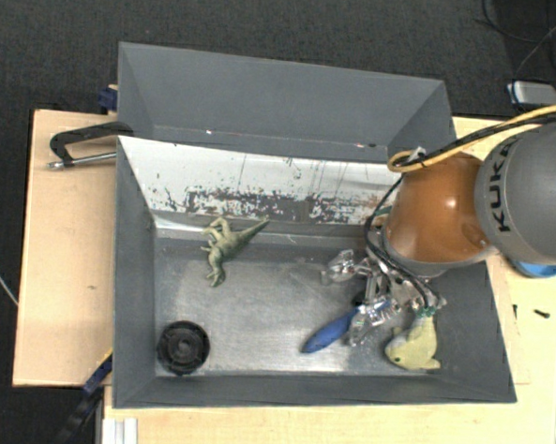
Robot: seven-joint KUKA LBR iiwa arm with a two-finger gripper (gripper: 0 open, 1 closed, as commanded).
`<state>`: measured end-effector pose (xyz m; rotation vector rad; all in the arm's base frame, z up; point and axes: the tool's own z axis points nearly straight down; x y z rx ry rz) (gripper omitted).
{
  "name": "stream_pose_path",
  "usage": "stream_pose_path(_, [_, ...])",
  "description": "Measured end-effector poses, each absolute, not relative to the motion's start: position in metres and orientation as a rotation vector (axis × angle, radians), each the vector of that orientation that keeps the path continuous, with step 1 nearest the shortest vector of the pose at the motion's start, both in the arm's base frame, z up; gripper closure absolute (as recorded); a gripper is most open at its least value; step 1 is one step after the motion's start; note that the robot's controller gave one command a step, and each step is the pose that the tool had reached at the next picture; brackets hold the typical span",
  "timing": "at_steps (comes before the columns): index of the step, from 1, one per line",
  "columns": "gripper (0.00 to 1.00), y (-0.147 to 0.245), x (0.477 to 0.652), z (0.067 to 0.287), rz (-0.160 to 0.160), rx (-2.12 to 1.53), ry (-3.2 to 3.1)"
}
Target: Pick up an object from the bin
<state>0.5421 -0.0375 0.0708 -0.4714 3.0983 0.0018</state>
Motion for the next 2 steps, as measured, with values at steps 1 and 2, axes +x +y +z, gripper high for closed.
stream_pose_path(1, [0.00,-0.0365,0.5565,0.0728,-0.005,-0.846,3.017])
stream_pose_path(2, [1.00,-0.0353,0.5560,0.0733,-0.001,-0.849,3.021])
